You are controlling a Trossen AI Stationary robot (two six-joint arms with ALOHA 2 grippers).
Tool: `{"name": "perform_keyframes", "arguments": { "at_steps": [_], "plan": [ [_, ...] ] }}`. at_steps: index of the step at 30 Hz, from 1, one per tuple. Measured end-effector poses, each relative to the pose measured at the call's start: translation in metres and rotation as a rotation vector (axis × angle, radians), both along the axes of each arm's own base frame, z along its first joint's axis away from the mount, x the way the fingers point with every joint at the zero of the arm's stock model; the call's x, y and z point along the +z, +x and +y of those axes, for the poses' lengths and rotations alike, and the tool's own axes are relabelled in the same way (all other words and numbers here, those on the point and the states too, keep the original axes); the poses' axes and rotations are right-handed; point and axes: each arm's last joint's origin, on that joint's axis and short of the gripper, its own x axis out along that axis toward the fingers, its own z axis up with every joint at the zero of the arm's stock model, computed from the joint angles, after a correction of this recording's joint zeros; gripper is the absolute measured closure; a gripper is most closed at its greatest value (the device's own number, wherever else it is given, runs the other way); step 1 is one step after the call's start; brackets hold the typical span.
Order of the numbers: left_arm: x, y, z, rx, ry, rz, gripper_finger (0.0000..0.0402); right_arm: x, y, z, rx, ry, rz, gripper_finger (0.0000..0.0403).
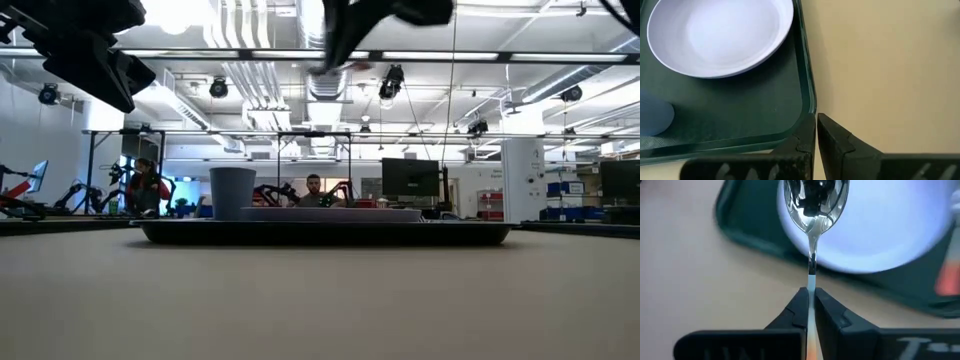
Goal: Pick and place plate/cup/fork/spoon on tray
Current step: Put the orange spoon on the black serving tray to the right of the white plate
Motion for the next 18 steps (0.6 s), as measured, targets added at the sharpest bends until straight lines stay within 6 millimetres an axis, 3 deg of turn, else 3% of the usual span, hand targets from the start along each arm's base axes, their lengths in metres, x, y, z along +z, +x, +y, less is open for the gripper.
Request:
{"name": "perform_keyframes", "arguments": {
  "at_steps": [3,8,12,18],
  "plan": [
    [0.000,0.000,0.000,0.000,0.000,-0.001,0.0402,0.017,-0.026,-0.016,-0.032,-0.048,0.036,0.0394],
    [0.000,0.000,0.000,0.000,-0.001,-0.002,0.0402,0.023,-0.055,-0.044,-0.091,-0.075,0.072,0.0395],
    [0.000,0.000,0.000,0.001,-0.001,-0.002,0.0402,0.015,-0.072,-0.061,-0.127,-0.068,0.121,0.0395],
    [0.000,0.000,0.000,0.001,-0.001,-0.001,0.0402,-0.016,-0.083,-0.082,-0.156,-0.027,0.170,0.0395]
  ]
}}
